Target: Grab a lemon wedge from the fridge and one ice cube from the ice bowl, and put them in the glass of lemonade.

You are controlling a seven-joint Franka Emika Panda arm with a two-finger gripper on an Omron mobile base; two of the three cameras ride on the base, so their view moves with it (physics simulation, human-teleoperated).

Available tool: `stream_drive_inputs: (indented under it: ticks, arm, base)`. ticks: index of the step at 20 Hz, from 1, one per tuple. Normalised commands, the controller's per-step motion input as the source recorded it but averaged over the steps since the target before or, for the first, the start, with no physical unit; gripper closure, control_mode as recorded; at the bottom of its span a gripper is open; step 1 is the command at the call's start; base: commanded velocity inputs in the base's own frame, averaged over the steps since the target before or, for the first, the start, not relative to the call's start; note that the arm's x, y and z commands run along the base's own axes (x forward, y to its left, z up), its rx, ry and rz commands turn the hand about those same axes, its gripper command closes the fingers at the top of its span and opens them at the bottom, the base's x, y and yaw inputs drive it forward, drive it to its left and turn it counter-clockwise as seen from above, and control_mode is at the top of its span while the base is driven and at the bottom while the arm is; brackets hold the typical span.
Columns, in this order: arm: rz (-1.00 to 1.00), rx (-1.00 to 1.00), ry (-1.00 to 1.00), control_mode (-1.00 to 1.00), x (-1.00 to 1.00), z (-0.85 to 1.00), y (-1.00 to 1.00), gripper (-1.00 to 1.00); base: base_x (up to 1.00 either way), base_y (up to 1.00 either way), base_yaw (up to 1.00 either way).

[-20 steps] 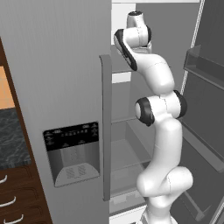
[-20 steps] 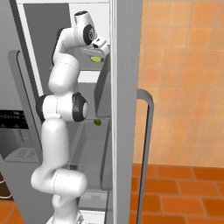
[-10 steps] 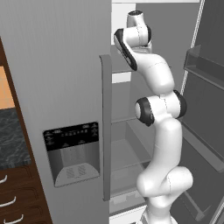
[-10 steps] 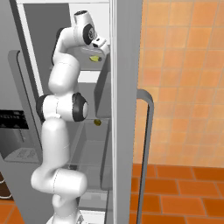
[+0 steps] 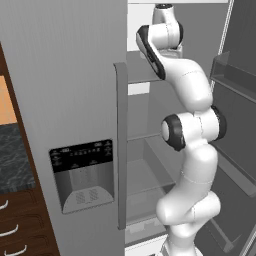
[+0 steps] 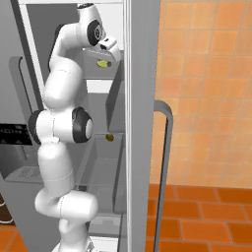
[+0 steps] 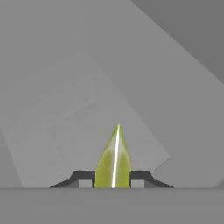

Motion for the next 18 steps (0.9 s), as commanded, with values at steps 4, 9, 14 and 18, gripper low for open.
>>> stream_drive_inputs:
  ticks: [4,9,14,18]
  arm:
    - [0.09,0.04,-0.13,-1.00,-1.00,-0.18,-0.02,1.00]
    - [0.14,0.04,-0.13,-1.00,-1.00,-0.28,0.00,1.00]
    - [0.17,0.01,-0.04,-1.00,-1.00,-0.17,0.00,1.00]
    - [0.18,-0.02,0.00,-1.00,-1.00,-0.10,0.00,1.00]
  base:
    - [0.00,0.00,0.00]
    - [0.00,0.00,0.00]
    - [0.00,0.00,0.00]
    - [0.00,0.00,0.00]
